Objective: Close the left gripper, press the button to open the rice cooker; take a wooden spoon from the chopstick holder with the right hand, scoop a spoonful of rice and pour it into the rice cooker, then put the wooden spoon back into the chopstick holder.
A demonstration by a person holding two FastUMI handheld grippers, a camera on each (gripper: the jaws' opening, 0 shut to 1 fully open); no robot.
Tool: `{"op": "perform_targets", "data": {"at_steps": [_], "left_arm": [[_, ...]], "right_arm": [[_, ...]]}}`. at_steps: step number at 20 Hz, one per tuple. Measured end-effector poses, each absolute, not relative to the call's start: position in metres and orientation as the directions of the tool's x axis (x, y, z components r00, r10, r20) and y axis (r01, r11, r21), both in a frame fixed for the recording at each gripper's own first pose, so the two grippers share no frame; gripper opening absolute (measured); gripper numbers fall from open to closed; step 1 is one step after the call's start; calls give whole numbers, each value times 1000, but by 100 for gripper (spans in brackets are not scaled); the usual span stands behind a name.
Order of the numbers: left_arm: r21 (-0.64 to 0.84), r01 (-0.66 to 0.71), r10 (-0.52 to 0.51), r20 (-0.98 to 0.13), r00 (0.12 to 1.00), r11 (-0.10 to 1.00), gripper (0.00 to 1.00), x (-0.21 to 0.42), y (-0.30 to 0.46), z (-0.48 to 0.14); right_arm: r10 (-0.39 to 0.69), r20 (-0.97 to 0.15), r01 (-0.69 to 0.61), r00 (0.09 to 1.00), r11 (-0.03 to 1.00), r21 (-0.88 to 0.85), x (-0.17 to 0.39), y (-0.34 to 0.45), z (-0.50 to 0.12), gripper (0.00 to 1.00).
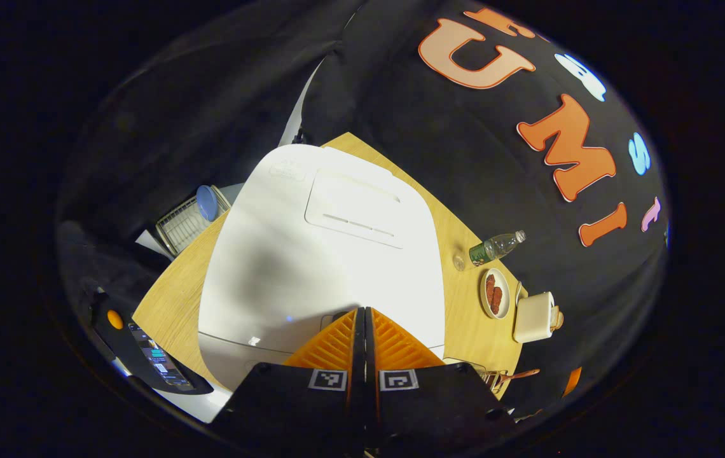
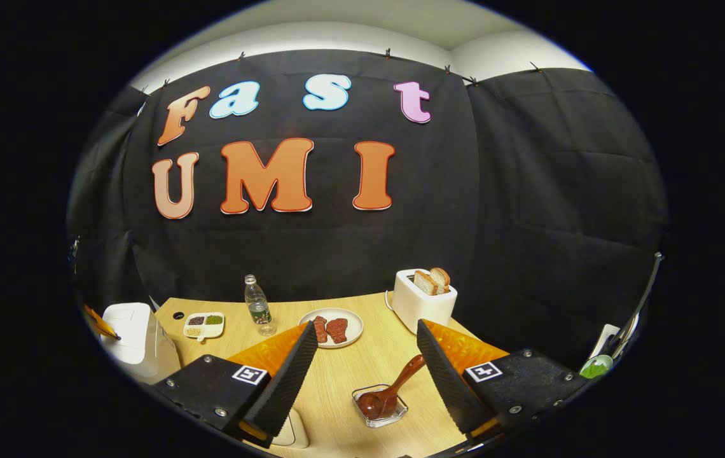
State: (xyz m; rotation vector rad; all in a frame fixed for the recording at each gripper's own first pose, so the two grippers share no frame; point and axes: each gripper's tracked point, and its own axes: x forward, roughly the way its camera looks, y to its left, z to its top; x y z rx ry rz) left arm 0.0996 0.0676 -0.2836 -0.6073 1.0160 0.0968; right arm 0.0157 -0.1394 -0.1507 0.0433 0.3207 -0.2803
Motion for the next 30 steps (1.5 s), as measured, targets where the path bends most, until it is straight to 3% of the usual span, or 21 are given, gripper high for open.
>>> {"op": "perform_targets", "data": {"at_steps": [9, 13, 18, 25, 30], "left_arm": [[-263, -290, -6, -750, 661, 920, 6, 102, 63, -261], [-231, -271, 58, -652, 756, 935, 5, 113, 71, -218], [-242, -240, 109, -452, 885, 940, 5, 128, 73, -159], [-270, -187, 87, -346, 934, 945, 5, 102, 54, -127], [-166, -193, 140, -285, 948, 967, 5, 81, 45, -107]], "right_arm": [[-196, -406, 219, 893, 976, 9, 37, -115, -172, 98], [-186, -427, 216, 885, 976, 23, 38, -117, -183, 98], [-188, -440, 224, 878, 974, 30, 39, -130, -197, 98], [-212, -486, 264, 848, 964, 40, 36, -167, -236, 98], [-227, -544, 322, 808, 943, 84, 31, -197, -268, 98]]}}
